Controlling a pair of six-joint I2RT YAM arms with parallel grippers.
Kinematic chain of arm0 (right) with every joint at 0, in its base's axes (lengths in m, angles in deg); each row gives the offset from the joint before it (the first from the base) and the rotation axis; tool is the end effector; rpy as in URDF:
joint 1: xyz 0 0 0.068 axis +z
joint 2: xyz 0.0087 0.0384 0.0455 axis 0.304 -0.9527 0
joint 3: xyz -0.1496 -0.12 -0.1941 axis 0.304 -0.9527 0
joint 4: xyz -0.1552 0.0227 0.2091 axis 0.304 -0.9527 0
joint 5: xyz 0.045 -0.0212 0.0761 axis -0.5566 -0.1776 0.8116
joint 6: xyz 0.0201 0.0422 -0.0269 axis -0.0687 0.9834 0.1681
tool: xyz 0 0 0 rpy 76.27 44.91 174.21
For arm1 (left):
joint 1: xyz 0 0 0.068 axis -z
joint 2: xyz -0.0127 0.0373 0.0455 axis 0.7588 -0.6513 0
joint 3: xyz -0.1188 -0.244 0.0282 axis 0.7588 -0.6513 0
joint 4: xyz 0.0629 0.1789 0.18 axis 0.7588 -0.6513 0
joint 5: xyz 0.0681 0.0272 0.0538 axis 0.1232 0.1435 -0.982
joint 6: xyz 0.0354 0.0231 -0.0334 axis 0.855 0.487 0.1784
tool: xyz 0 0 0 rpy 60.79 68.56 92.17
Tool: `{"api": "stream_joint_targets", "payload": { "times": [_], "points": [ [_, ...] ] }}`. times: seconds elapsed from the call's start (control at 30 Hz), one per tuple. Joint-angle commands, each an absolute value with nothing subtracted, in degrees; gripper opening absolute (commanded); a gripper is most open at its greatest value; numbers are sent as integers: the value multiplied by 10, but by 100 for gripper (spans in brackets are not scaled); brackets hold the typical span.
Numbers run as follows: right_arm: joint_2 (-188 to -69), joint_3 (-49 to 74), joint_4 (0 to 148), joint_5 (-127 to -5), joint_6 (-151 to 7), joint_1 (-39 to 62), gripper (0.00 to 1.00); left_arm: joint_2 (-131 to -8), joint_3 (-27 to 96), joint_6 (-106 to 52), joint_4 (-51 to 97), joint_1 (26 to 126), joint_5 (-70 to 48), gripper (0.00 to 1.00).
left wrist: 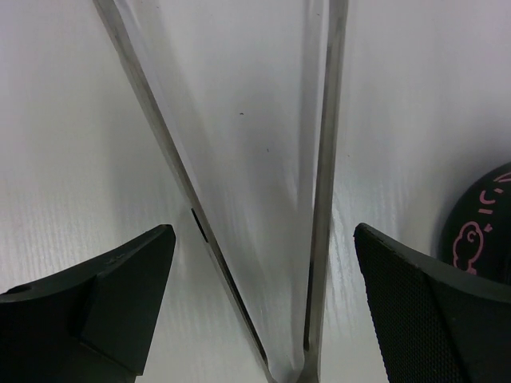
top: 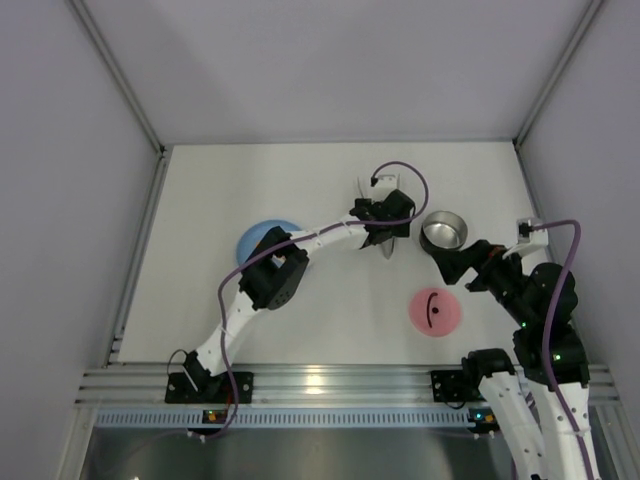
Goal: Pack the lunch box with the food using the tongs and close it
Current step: Pick up the clamp at the center of the board.
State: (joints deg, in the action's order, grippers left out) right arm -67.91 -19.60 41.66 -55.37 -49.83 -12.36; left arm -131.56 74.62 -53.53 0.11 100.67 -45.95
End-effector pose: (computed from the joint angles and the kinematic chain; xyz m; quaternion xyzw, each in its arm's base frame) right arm 0.0804 0.0185 0.3373 0.0575 0.7617 0.3013 0.5708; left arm 0.3476 -0.4086 0.1653 0.0168 0.9061 -0.1060 0.4093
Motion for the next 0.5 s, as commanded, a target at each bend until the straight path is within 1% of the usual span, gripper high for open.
{"api": "stream_joint_targets", "payload": {
  "times": [0.0,0.47],
  "points": [
    [-671,-176,405,-558,-512,-132,99,-1325,774,-546,-6,1003,-499,99],
    [-666,-182,405,-554,-512,-133,100,-1354,784,-553,-18,1003,-503,99]
  ]
}}
